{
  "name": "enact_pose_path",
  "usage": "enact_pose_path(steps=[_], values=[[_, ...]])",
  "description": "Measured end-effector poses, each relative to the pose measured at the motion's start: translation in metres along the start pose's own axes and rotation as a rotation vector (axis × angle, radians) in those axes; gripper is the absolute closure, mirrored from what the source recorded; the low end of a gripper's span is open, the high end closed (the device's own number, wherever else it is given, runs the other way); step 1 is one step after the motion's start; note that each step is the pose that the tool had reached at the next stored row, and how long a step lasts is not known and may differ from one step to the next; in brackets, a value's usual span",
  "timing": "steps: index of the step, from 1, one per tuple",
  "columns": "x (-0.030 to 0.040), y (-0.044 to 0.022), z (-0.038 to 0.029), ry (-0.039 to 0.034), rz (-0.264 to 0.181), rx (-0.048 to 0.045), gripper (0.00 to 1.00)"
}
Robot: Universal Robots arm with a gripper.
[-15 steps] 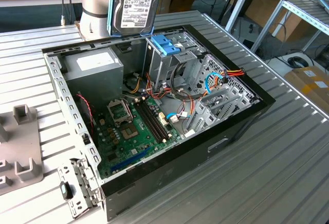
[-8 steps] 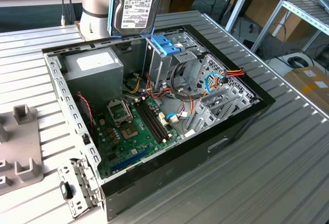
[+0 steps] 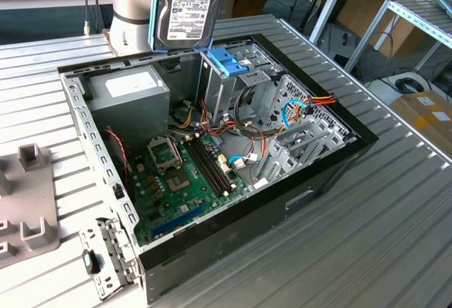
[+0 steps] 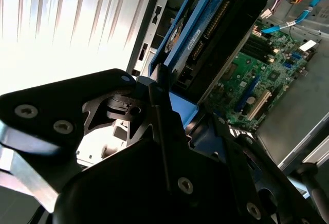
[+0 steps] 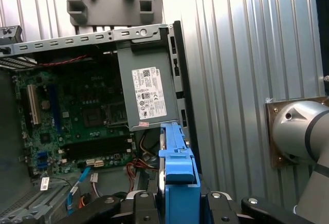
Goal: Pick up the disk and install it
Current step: 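Pick up the disk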
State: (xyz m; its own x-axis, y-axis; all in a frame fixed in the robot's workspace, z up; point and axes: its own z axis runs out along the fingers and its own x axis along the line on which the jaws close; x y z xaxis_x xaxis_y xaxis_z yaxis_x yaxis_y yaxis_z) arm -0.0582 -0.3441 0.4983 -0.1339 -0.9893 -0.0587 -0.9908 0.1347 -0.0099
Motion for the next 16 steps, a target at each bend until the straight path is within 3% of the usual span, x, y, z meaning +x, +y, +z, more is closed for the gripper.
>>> enact_pose_path(steps=[16], values=[[0.0055,-0.0007,-0.0003,0.0,0.0,0.0,0.63]])
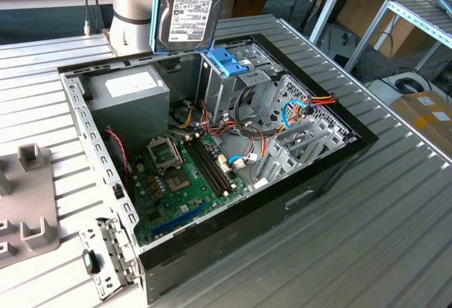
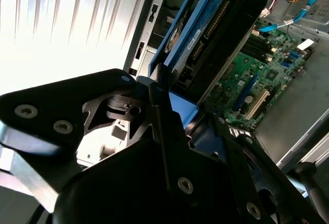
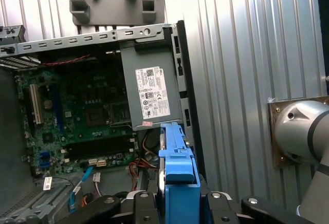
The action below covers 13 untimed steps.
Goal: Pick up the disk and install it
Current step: 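Pick up the disk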
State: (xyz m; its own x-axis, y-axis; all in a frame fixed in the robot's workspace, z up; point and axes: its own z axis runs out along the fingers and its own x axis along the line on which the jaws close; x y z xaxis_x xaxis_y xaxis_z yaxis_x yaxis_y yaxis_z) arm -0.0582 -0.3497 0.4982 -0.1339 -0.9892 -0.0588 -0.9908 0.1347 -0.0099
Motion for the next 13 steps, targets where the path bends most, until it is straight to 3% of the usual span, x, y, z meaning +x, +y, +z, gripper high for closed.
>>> enact_pose_path(steps=[13], values=[[0.0061,-0.0008,-0.0003,0.0,0.0,0.0,0.63]])
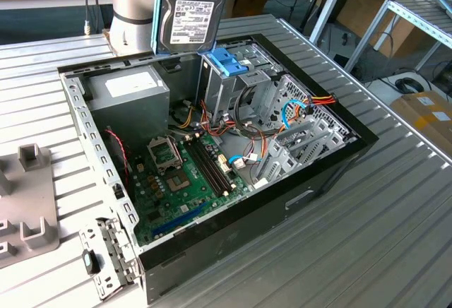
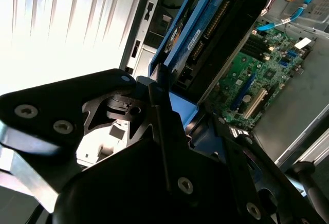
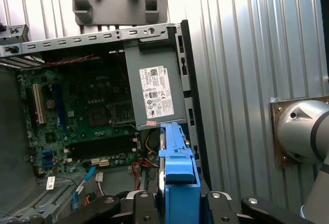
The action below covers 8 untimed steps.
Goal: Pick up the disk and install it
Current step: 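Pick up the disk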
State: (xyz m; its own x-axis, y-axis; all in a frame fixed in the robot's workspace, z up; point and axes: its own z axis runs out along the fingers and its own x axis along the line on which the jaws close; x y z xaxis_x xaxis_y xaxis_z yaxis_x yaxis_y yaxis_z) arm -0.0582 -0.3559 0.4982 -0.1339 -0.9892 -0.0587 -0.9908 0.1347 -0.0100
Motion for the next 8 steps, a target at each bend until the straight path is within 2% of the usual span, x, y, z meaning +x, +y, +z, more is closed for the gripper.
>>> enact_pose_path(steps=[8], values=[[0.0034,-0.0005,-0.0002,0.0,0.0,0.0,0.63]])
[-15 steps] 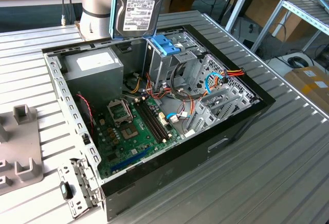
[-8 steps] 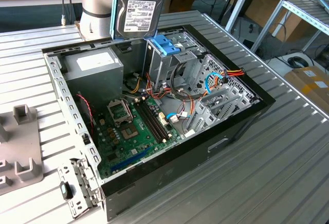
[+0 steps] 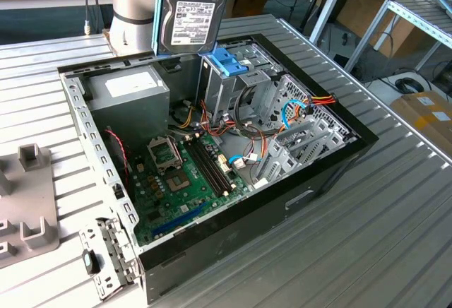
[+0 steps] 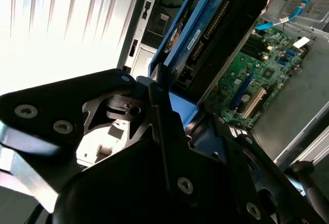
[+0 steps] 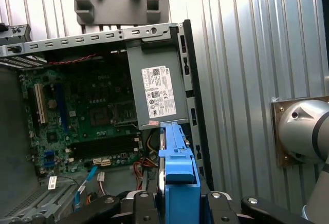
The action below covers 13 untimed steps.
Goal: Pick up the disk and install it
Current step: 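Pick up the disk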
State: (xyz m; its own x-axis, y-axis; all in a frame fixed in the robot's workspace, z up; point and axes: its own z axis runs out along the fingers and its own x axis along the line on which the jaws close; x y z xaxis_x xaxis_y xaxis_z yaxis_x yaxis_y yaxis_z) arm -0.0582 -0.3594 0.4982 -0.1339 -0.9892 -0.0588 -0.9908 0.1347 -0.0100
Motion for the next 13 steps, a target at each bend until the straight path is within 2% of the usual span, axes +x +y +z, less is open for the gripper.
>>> enact_pose_path(steps=[9,12,13], values=[[0.0039,-0.0005,-0.0002,0.0001,0.0,0.0,0.63],[0.0121,-0.0016,-0.0007,0.0001,0.0,0.0,0.63],[0.0128,-0.0017,-0.0008,0.0001,0.0,0.0,0.63]])
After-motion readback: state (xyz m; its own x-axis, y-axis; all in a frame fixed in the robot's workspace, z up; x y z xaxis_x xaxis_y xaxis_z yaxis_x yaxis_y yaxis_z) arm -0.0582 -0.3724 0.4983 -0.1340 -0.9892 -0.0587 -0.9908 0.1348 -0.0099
